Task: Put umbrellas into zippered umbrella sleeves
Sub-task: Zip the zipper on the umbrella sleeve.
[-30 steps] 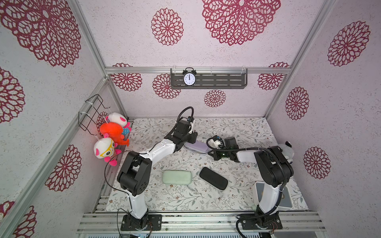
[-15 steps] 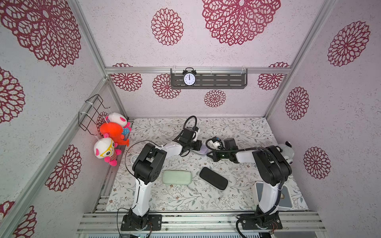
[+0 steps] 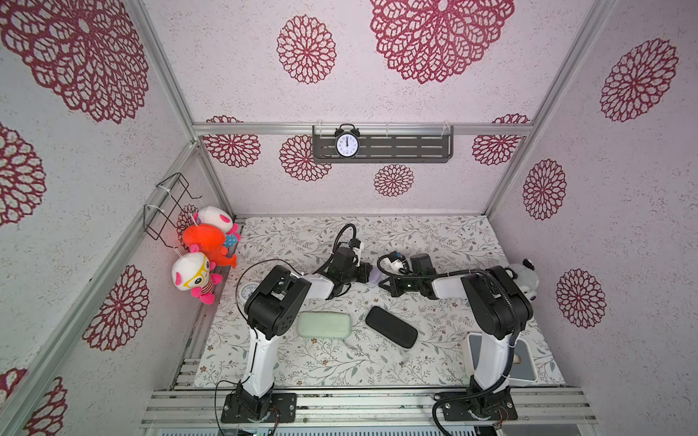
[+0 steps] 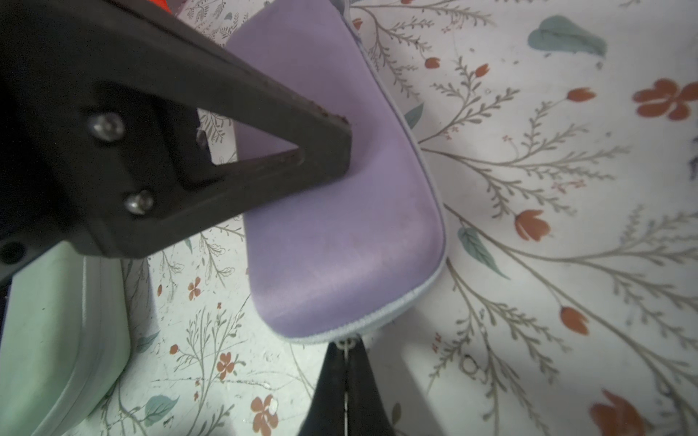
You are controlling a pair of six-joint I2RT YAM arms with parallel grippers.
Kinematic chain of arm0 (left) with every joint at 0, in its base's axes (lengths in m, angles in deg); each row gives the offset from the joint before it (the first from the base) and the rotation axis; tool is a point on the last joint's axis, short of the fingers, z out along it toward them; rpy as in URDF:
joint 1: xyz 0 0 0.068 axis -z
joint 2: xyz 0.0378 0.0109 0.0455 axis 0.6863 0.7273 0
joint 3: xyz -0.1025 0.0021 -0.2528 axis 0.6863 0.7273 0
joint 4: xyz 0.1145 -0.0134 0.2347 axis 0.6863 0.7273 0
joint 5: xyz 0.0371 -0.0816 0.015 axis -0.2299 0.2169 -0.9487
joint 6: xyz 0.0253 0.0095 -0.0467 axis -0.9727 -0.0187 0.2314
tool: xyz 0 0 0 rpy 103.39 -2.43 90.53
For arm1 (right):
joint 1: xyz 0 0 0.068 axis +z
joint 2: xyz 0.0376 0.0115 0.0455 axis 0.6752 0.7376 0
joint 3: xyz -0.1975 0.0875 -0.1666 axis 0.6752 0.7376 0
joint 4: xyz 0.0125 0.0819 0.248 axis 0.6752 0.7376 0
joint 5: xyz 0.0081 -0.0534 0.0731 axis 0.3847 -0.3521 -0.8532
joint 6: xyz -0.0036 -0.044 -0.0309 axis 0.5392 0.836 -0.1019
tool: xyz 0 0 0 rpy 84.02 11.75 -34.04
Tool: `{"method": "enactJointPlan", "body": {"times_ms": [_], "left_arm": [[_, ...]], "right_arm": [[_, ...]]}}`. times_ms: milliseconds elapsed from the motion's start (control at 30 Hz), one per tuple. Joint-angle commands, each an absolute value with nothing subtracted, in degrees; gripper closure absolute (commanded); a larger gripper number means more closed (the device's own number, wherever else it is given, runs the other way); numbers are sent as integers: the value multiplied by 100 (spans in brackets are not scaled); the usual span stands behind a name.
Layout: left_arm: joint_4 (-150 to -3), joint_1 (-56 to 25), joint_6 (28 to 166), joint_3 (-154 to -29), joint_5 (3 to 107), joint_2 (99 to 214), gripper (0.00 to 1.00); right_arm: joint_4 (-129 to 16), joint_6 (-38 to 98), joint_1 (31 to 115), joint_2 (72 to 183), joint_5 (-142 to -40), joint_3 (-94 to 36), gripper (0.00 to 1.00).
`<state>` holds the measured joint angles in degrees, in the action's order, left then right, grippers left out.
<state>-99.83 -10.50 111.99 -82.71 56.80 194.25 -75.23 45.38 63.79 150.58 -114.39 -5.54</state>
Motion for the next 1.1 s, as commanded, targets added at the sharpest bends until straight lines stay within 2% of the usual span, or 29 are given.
{"method": "enactJointPlan", "body": {"times_ms": [0, 333, 833, 1067], "left_arm": [[-9351, -960, 11506, -7771, 5682, 19907, 100], [-10055, -950, 11867, -7348, 5853, 20280, 100], [-10188, -1045, 12171, -7582, 5776, 20643, 100], [-10269, -1051, 12230, -7611, 5667, 20590, 100]], "right_arm": [[-8013, 4664, 6319, 14939, -11326, -347, 100], [-8719, 4619, 6406, 14810, -11388, 168, 100], [-7672, 5154, 7038, 14741, -11215, -127, 100], [-7935, 4875, 7142, 14801, -11241, -200, 100]]}}
